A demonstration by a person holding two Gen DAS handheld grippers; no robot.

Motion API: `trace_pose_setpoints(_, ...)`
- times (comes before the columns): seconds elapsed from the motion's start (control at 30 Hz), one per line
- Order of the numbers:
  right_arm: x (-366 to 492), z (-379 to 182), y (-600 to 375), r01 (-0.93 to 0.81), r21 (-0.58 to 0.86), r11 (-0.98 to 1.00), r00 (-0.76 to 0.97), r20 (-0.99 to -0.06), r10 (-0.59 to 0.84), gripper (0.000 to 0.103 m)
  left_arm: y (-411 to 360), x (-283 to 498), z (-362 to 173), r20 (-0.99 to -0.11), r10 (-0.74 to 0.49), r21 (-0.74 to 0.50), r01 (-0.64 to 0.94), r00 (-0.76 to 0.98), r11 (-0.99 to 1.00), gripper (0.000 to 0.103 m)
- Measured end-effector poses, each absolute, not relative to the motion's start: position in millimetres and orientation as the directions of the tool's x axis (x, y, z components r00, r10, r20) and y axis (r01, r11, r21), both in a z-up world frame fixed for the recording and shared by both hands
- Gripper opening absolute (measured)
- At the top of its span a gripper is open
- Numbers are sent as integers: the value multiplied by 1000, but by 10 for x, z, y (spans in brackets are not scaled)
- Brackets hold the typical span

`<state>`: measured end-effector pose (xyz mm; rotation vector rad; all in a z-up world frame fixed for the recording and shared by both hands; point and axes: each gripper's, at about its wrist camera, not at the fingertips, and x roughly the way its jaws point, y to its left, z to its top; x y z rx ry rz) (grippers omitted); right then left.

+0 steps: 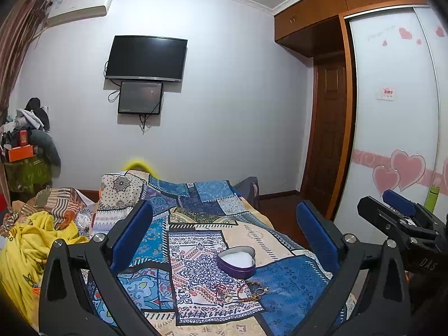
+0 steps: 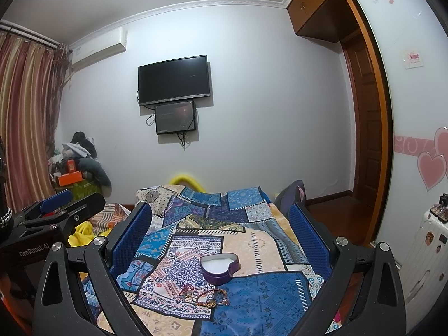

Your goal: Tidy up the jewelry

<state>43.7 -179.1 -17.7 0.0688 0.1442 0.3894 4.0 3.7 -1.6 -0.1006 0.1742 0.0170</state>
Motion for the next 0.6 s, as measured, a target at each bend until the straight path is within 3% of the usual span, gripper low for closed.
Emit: trace_pose_setpoints(0.6, 432, -189, -1788, -372, 93, 924, 915, -128, 381, 97, 35, 33, -16, -177, 13, -102, -32, 984, 994, 103)
